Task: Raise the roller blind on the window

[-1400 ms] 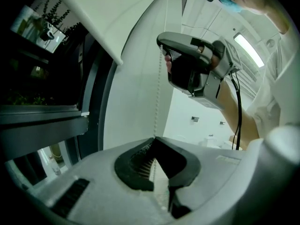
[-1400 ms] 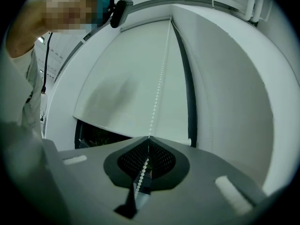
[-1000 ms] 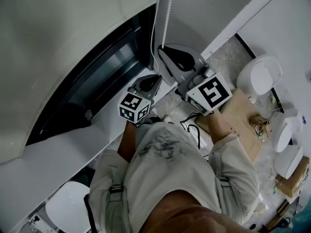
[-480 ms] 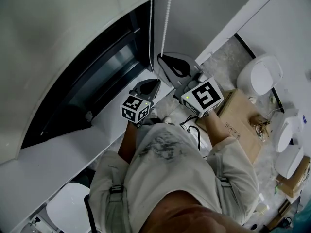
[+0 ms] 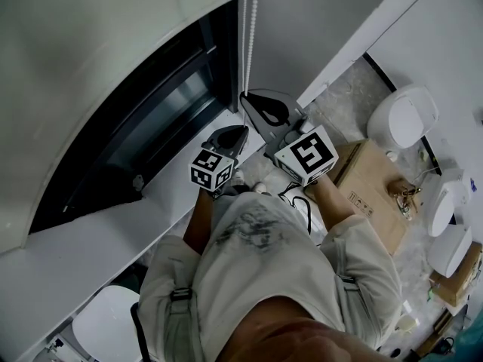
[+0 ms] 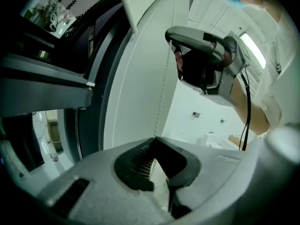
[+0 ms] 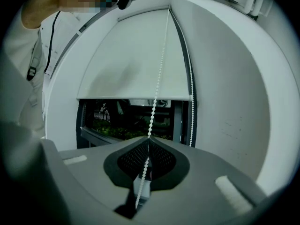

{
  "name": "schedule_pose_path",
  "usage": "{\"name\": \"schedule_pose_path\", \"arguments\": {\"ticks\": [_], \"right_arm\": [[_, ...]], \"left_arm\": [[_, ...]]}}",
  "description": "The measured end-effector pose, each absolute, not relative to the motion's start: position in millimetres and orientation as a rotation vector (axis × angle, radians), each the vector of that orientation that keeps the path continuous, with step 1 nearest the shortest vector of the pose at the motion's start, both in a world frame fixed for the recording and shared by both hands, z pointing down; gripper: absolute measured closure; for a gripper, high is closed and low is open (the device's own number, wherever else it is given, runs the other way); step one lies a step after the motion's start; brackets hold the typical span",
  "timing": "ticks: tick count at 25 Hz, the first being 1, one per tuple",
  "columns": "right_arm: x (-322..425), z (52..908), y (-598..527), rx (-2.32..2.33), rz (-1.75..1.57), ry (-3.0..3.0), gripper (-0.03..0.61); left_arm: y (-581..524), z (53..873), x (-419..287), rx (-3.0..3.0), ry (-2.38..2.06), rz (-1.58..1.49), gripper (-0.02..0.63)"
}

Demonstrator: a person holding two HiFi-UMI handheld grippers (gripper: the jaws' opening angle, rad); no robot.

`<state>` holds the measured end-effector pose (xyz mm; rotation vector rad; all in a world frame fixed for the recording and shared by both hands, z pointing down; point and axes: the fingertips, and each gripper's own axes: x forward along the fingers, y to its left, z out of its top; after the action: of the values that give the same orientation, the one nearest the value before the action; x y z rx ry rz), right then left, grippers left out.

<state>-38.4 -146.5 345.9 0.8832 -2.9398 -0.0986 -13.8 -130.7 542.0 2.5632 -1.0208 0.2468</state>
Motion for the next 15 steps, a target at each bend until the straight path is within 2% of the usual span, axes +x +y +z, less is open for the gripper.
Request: {"name": "schedule_pose_path", "arguments": {"ticks": [15], "right_arm": [[-39.5,380.0,-141.3,0.865,-0.029,-2.901,0.568]], "left_arm": [[-116.1,572.5,-17.2,2.542,-1.038,0.359,0.601]]}}
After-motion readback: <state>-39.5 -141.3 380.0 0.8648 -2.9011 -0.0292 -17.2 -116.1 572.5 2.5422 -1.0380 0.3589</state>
